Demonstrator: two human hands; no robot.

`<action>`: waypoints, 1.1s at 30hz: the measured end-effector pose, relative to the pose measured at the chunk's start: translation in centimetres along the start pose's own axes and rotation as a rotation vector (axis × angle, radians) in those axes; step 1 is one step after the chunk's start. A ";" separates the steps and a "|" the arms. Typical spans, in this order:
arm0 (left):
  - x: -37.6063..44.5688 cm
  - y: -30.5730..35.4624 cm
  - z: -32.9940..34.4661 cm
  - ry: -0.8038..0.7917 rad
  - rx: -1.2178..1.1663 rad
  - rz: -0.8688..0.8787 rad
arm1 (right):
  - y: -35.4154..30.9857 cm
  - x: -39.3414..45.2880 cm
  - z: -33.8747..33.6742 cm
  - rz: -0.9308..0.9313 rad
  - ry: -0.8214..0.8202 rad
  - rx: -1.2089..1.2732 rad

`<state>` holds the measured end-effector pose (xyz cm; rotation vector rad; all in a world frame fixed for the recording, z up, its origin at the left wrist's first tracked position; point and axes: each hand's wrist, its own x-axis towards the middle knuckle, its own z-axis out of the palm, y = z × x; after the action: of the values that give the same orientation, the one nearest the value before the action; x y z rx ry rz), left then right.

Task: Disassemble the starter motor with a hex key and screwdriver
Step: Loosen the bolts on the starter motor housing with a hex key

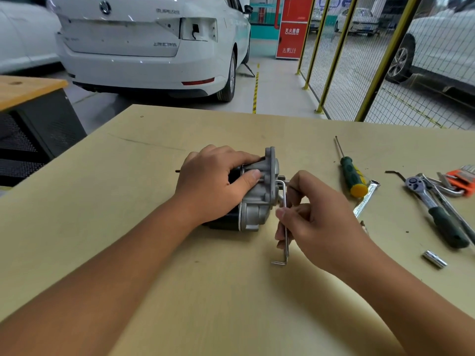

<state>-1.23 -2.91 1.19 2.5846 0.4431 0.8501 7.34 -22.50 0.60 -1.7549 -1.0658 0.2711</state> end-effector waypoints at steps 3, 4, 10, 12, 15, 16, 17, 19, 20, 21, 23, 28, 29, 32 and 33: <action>0.3 -0.4 0.0 -0.012 -0.036 -0.038 | -0.3 0.2 0.2 -0.009 0.062 0.008; 0.4 -0.5 0.0 -0.020 -0.043 -0.045 | -0.4 0.2 0.1 0.013 0.080 0.057; 0.4 -0.7 0.2 -0.017 -0.036 -0.049 | -0.6 0.1 -0.2 0.315 -0.098 0.433; 0.4 -0.8 0.2 -0.018 -0.040 -0.053 | -0.4 0.3 -0.6 0.375 -0.151 0.430; 0.5 -0.9 0.2 -0.018 -0.050 -0.050 | -0.2 0.3 -0.7 0.424 -0.205 0.421; 0.5 -0.9 0.2 -0.016 -0.050 -0.047 | -0.2 0.2 -0.4 0.426 -0.199 0.399; 0.5 -0.9 0.2 -0.013 -0.048 -0.044 | -0.2 0.2 0.0 0.409 -0.172 0.329; 0.5 -0.9 0.3 -0.014 -0.042 -0.041 | 0.1 0.2 0.4 0.292 -0.075 0.005; 0.5 -1.0 0.3 -0.016 -0.043 -0.043 | 0.2 0.2 0.3 0.211 -0.050 -0.168; 0.6 -1.1 0.4 -0.018 -0.047 -0.045 | 0.4 0.3 0.1 0.143 -0.067 -0.300; 0.6 -1.1 0.4 -0.026 -0.054 -0.048 | 0.6 0.3 -0.3 0.073 -0.191 -0.484; 0.5 -1.0 0.2 -0.041 -0.046 -0.049 | 0.7 0.8 -0.6 0.015 -0.335 -0.629; 0.5 -1.0 0.2 -0.045 -0.043 -0.051 | 0.6 0.8 -0.7 0.006 -0.356 -0.624; 0.5 -0.9 0.1 -0.052 -0.040 -0.051 | 0.4 0.8 -1.0 -0.038 -0.370 -0.580; 0.5 -0.9 0.1 -0.051 -0.039 -0.048 | 0.4 0.8 -1.1 -0.033 -0.338 -0.590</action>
<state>-1.01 -1.90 0.96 2.5431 0.4675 0.7669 8.68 -22.63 1.04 -2.2626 -1.5279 0.2541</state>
